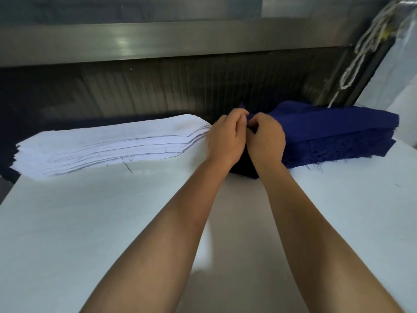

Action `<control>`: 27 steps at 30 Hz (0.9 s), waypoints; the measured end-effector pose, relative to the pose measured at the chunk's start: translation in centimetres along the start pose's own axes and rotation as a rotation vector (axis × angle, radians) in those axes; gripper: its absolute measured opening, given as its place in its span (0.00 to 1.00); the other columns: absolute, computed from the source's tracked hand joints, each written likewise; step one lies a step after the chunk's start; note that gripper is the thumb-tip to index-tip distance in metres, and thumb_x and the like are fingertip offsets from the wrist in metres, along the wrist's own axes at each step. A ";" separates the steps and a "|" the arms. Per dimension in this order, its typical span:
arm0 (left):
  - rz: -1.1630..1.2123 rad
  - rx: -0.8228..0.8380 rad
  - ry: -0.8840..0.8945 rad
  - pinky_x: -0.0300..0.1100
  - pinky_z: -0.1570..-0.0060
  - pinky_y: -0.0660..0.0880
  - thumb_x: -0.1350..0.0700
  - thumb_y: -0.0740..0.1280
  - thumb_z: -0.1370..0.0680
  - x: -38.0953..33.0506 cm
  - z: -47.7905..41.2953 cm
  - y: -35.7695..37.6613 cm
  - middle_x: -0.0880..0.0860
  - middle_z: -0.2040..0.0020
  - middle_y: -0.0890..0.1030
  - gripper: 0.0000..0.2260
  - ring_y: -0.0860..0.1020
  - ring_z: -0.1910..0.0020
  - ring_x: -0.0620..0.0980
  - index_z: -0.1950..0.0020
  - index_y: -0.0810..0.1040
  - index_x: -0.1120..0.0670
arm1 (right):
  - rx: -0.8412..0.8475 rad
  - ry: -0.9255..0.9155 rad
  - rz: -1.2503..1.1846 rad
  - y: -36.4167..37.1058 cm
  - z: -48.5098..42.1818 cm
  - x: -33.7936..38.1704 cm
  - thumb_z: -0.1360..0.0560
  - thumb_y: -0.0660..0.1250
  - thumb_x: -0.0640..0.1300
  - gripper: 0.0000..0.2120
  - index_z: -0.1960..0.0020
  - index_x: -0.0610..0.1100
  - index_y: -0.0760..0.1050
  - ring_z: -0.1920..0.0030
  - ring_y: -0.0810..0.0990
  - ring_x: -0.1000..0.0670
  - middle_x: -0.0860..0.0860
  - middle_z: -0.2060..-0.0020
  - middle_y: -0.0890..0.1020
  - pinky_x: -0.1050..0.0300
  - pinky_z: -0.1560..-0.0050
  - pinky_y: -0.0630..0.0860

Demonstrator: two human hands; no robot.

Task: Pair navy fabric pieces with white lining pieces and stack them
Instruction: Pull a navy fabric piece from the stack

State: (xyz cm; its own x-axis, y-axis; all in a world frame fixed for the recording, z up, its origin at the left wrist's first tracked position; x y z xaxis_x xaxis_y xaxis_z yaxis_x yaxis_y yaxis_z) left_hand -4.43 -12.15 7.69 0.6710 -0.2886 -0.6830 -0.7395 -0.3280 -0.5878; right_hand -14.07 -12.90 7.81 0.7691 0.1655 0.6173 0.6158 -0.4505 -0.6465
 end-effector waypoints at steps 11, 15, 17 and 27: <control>0.269 -0.196 -0.376 0.49 0.50 0.78 0.55 0.70 0.24 1.0 -0.2 -2.0 0.50 0.61 0.82 0.05 0.81 0.56 0.52 0.57 0.82 0.55 | 0.080 -0.241 0.308 -0.9 -0.3 -2.2 0.25 0.62 0.40 0.18 0.36 0.46 0.73 0.40 0.69 0.43 0.47 0.40 0.76 0.51 0.43 0.62; 0.438 -0.409 -0.512 0.52 0.48 0.78 0.64 0.70 0.28 3.6 0.8 -3.6 0.45 0.62 0.77 0.07 0.79 0.60 0.43 0.59 0.77 0.53 | 0.068 -0.253 0.329 -1.8 -0.6 -4.2 0.24 0.61 0.39 0.17 0.35 0.45 0.74 0.37 0.68 0.42 0.47 0.37 0.76 0.49 0.39 0.58; 0.454 -0.462 -0.535 0.54 0.44 0.77 0.67 0.68 0.28 4.8 1.3 -4.4 0.47 0.59 0.78 0.10 0.80 0.51 0.51 0.58 0.77 0.52 | 0.038 -0.296 0.322 -2.2 -0.5 -4.9 0.23 0.61 0.40 0.15 0.37 0.44 0.76 0.37 0.69 0.41 0.46 0.39 0.77 0.48 0.39 0.57; 0.421 -0.515 -0.593 0.54 0.42 0.76 0.70 0.60 0.24 7.5 5.0 -7.6 0.51 0.56 0.82 0.20 0.79 0.53 0.53 0.61 0.80 0.46 | -0.278 -0.712 0.213 -4.4 2.4 -4.7 0.27 0.65 0.37 0.08 0.52 0.39 0.82 0.57 0.80 0.39 0.43 0.57 0.83 0.48 0.49 0.64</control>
State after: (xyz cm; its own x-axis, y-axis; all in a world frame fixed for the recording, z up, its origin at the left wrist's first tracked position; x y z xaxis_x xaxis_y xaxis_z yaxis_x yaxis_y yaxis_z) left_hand 5.95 -7.30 4.93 0.1048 -0.0099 -0.9944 -0.7064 -0.7046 -0.0674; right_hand -19.99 -9.63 6.62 0.8480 0.5300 -0.0029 0.4498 -0.7226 -0.5249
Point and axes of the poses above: each hand's wrist, its own z-axis away from the middle knuckle, its own y-axis out of the palm, x = y × z, the point moved 3 cm from there along -z, towards the middle knuckle
